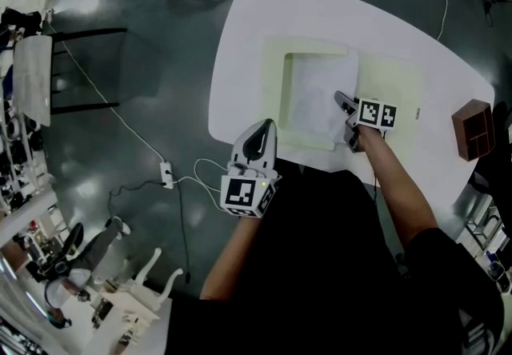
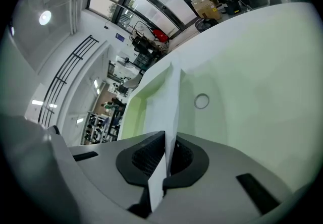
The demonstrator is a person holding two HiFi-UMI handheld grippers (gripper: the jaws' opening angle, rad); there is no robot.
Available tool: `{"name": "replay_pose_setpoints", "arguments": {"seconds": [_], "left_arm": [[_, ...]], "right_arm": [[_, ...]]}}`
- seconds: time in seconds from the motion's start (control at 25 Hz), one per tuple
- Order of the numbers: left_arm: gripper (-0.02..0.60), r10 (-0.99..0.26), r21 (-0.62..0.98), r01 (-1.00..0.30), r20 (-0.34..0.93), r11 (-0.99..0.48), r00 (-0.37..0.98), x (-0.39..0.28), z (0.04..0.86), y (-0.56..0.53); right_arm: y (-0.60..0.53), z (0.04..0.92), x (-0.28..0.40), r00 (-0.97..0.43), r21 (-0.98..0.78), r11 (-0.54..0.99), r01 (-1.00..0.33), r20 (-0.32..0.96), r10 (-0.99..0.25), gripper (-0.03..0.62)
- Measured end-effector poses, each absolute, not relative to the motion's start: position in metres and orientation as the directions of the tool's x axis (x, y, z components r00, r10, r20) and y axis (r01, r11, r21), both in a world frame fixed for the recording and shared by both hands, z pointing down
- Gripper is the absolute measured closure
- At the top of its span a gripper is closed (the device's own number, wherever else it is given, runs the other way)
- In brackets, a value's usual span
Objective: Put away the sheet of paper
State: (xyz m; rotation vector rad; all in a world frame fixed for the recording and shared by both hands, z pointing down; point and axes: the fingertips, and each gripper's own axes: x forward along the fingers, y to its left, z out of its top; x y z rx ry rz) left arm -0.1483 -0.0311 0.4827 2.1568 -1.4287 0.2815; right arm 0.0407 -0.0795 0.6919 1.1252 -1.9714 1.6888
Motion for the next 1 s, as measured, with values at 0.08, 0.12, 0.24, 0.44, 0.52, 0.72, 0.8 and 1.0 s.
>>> {"name": "replay_pose_setpoints", "arguments": {"seconds": [0.08, 0.12, 0.24, 0.44, 0.52, 0.72, 0.8, 1.0], "left_arm": [[0.580, -0.786, 0.321, -0.898, 0.449, -0.302, 0.425, -0.156, 0.482, -0.036], [0.580, -0.785, 0.323, -0.896, 0.447, -0.306, 0.429, -0.159, 0.482, -0.039], [0.580, -0.778, 0.326, -0.889, 0.445, -0.322, 0.445, -0.168, 0.482, -0.047], [0.579, -0.761, 0.330, -0.880, 0.452, -0.342, 0.466, -0.186, 0.485, -0.058], [0.580, -0.756, 0.332, -0.877, 0.455, -0.347, 0.471, -0.195, 0.487, -0.062], [0.579, -0.750, 0.328, -0.874, 0.455, -0.359, 0.480, -0.215, 0.488, -0.073], [0.580, -0.750, 0.326, -0.872, 0.452, -0.365, 0.483, -0.221, 0.489, -0.076], [0.579, -0.731, 0.337, -0.851, 0.442, -0.403, 0.521, -0.224, 0.489, -0.084]], "right_arm": [[-0.081, 0.693, 0.035, -0.637, -0.686, -0.012, -0.728, 0.683, -0.357, 0.594], [-0.082, 0.693, 0.032, -0.635, -0.684, -0.016, -0.729, 0.685, -0.357, 0.594], [-0.083, 0.696, 0.022, -0.628, -0.681, -0.030, -0.732, 0.690, -0.360, 0.594], [-0.085, 0.701, 0.003, -0.621, -0.680, -0.053, -0.731, 0.696, -0.360, 0.594], [-0.088, 0.702, -0.005, -0.621, -0.682, -0.059, -0.729, 0.695, -0.363, 0.594], [-0.089, 0.706, -0.024, -0.616, -0.679, -0.069, -0.731, 0.701, -0.360, 0.594], [-0.089, 0.709, -0.030, -0.614, -0.677, -0.075, -0.732, 0.703, -0.358, 0.594], [-0.087, 0.715, -0.040, -0.600, -0.659, -0.073, -0.748, 0.720, -0.348, 0.594]]}}
